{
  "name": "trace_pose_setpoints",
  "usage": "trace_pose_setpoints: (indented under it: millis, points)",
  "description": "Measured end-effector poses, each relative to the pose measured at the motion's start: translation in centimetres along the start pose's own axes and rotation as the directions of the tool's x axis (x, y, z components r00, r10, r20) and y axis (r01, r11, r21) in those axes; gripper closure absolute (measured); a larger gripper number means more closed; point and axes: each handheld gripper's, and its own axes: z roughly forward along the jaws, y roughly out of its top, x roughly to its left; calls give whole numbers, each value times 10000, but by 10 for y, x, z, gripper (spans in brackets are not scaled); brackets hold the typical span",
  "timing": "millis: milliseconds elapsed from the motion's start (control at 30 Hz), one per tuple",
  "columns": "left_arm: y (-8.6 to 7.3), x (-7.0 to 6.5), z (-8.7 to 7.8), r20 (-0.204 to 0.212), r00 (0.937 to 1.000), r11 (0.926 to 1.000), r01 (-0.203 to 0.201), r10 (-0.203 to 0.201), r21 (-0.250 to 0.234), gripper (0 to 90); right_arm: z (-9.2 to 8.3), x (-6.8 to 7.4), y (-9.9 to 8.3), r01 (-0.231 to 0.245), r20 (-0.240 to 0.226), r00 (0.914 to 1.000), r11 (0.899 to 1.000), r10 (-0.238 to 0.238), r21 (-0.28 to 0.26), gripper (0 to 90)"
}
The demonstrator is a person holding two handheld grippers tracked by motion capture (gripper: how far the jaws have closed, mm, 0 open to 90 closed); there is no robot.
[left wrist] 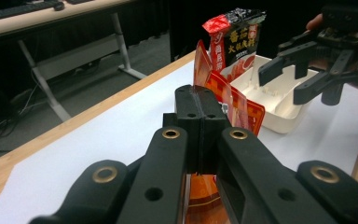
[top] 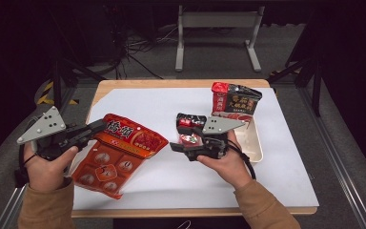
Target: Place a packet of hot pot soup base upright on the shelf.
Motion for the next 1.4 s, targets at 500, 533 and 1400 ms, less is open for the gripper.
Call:
trace_pose_setpoints:
  millis: [500,533,1400]
  points:
    - [1,-1,-1,271,9996,10000,-35,37,-58,900,30,6,-10,8,-474,9989,10000,-11,-72,415]
    - [1,-1,-1,286,9996,10000,-39,41,-61,900,31,6,-10,-5,-486,9988,10000,2,-72,415]
    - [1,-2,2,369,9993,10000,-25,28,-96,900,67,11,-26,-501,-1748,9833,9987,502,50,518]
